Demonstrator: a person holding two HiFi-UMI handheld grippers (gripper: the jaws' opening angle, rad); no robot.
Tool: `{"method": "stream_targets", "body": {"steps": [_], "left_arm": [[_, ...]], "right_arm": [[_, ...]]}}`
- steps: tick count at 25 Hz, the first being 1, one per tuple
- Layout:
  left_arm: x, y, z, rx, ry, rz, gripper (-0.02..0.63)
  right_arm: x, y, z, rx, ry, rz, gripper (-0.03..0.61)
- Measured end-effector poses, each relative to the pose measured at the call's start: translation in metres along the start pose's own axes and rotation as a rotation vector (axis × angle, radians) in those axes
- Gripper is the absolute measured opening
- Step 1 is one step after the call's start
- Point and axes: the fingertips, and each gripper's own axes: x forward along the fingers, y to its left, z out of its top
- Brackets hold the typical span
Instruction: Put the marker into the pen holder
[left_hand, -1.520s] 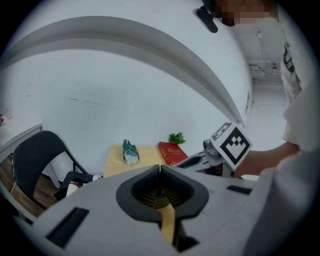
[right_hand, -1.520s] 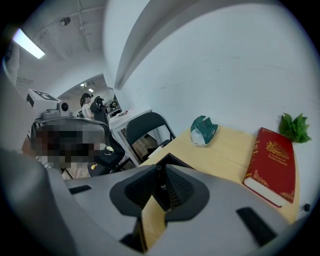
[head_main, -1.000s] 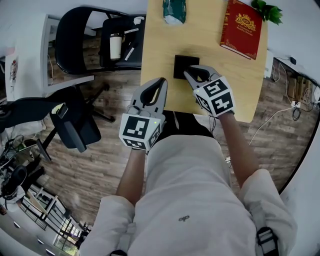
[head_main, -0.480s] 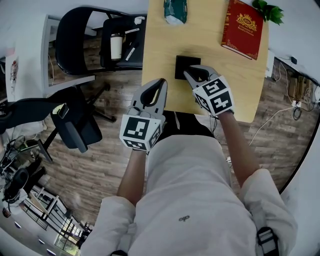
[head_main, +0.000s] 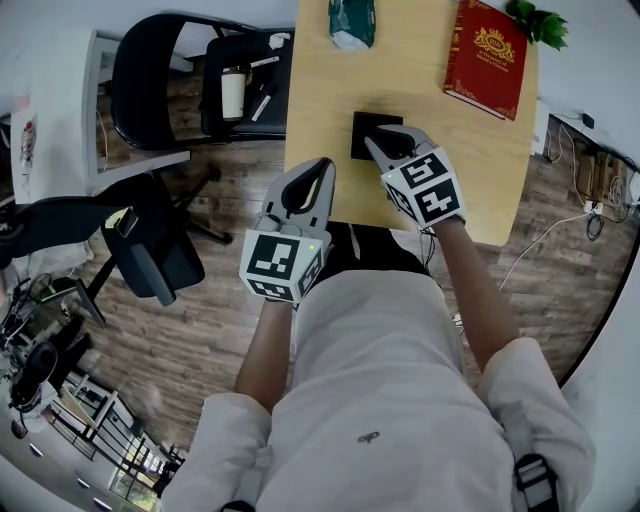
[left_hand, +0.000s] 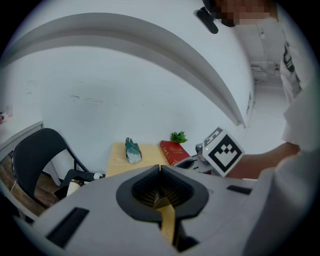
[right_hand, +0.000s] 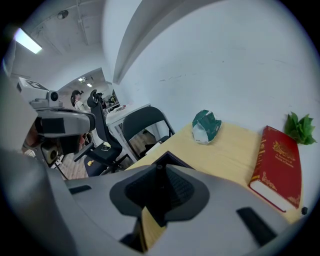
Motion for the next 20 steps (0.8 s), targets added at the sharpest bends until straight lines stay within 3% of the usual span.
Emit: {"method": "stream_targets", "body": {"steps": [20], "left_arm": [[0.004,0.002,0.000,0.000,0.011,0.001,0.009]], "right_arm": [[0.014,-0.013,0.007,-0.007,-0.005,-0.030,0.060]]}}
